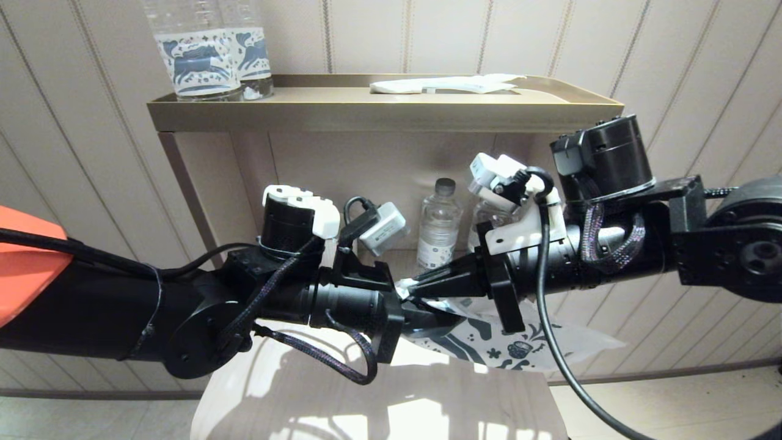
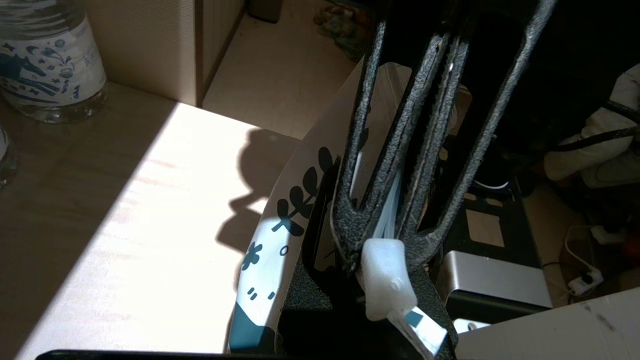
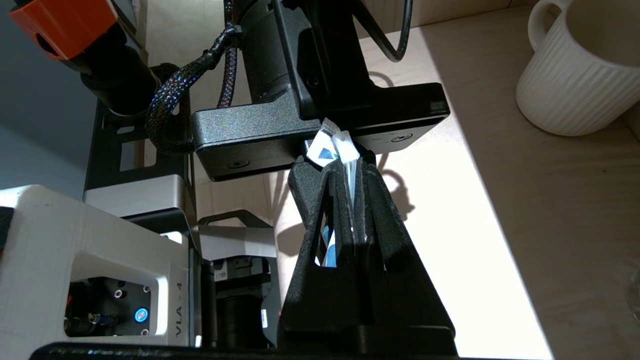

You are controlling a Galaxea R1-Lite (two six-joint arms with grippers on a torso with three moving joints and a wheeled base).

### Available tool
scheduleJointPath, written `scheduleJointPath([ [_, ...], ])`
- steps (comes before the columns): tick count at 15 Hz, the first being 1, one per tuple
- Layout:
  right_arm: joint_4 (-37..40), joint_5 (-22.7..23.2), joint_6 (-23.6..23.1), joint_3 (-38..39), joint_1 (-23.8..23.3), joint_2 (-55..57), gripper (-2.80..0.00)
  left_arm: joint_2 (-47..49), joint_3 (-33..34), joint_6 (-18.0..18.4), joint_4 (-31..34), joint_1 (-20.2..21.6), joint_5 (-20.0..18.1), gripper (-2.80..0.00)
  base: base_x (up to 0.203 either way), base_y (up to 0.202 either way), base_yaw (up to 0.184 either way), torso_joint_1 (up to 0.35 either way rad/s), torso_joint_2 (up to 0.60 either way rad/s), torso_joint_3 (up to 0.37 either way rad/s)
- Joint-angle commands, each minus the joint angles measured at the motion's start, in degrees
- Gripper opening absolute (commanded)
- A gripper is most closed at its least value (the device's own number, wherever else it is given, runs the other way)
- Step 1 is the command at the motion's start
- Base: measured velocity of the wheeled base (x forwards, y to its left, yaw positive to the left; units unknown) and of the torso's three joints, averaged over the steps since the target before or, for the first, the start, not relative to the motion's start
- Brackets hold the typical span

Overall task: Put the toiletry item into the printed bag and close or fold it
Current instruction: Close the strorage bag and place it on the desk

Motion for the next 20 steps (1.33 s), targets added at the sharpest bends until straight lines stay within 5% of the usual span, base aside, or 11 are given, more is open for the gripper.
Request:
scheduleJointPath([
  [1, 0.0, 0.2, -0.1, 0.8, -0.4, -0.9, -2.8, 0.0, 0.0, 0.0, -0.2, 0.0, -0.2, -2.8, 0.0, 0.0, 0.0, 0.0, 0.0, 0.0],
  [8, -0.4, 0.0, -0.3, 1.4, -0.4, -1.4, -2.8, -0.1, 0.0, 0.0, -0.2, 0.0, -0.2, -2.8, 0.0, 0.0, 0.0, 0.0, 0.0, 0.0],
  [9, -0.5, -0.1, -0.9, 1.2, -0.3, -1.2, 0.0, -0.1, 0.1, 0.0, -0.2, 0.0, -0.2, -2.8, 0.0, 0.0, 0.0, 0.0, 0.0, 0.0],
  [20, 0.1, 0.1, -0.7, -2.7, 0.4, 0.8, 0.0, -0.1, 0.2, 0.1, -0.5, 0.0, -0.2, -2.8, 0.0, 0.0, 0.0, 0.0, 0.0, 0.0],
])
